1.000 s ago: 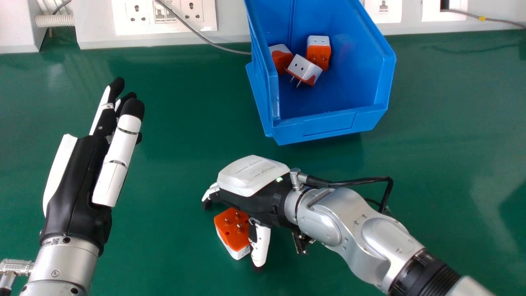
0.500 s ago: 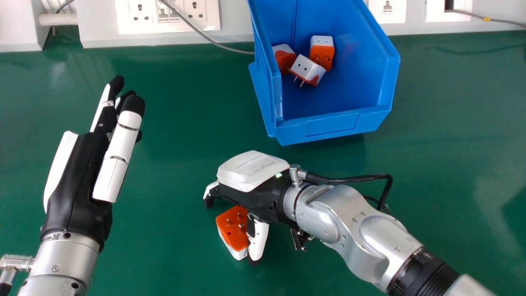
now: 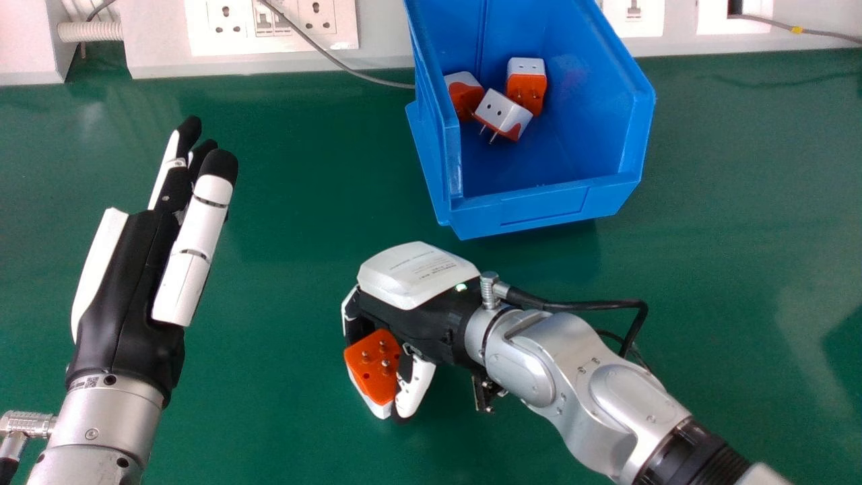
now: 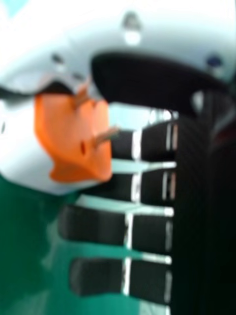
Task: Pick all objects and put in blue box
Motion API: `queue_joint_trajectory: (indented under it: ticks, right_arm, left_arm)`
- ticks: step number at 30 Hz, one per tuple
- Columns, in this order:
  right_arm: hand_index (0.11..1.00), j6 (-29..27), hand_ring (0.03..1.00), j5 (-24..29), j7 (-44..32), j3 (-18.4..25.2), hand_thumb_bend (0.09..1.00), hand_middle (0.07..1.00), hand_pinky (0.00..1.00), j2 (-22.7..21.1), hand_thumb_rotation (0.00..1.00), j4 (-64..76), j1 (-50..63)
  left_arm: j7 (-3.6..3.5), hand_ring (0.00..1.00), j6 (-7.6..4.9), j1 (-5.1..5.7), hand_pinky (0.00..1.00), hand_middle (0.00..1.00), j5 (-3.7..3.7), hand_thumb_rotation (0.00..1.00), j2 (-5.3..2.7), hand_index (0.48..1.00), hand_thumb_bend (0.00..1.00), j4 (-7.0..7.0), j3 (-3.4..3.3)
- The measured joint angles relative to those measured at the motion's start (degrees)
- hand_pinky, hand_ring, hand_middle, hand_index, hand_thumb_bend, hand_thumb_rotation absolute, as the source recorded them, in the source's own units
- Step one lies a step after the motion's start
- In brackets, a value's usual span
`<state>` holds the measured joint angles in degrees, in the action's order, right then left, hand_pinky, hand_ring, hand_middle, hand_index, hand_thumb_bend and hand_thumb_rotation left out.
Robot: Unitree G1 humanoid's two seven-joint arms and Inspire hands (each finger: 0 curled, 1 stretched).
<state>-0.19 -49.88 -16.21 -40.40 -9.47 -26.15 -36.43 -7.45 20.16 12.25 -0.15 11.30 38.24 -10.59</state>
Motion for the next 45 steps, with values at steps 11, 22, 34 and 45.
queue_joint_trajectory:
  ticks: [11, 22, 34, 45]
  right_arm:
    - [0.509, -2.3, 0.322, -1.8, 7.1, -1.5, 0.53, 0.437, 0.26, -1.3, 0.0, -1.0, 0.7]
    - [0.494, -7.7, 0.375, -1.8, 14.8, -1.3, 0.522, 0.469, 0.33, -2.3, 0.0, -4.4, 1.1]
    - [0.458, -7.7, 0.431, -1.4, 13.4, 0.1, 0.517, 0.501, 0.39, -2.7, 0.0, -3.7, 1.3]
    - [0.45, -4.8, 0.441, -0.1, 6.7, 2.4, 0.515, 0.512, 0.4, -5.1, 0.0, 2.9, 3.6]
  left_arm:
    - [0.0, 0.99, 0.54, -0.04, 0.93, 0.99, 0.01, 1.0, 0.2, 1.0, 0.52, 0.68, -0.01]
    - [0.01, 0.99, 0.55, -0.04, 0.93, 0.99, 0.01, 1.0, 0.36, 1.0, 0.52, 0.68, -0.01]
    - [0.01, 0.99, 0.53, -0.07, 0.93, 0.99, 0.02, 1.0, 0.44, 1.0, 0.52, 0.66, 0.0]
    - [0.01, 0.98, 0.53, -0.6, 0.93, 0.99, 0.0, 1.0, 0.45, 1.0, 0.53, 0.31, 0.04]
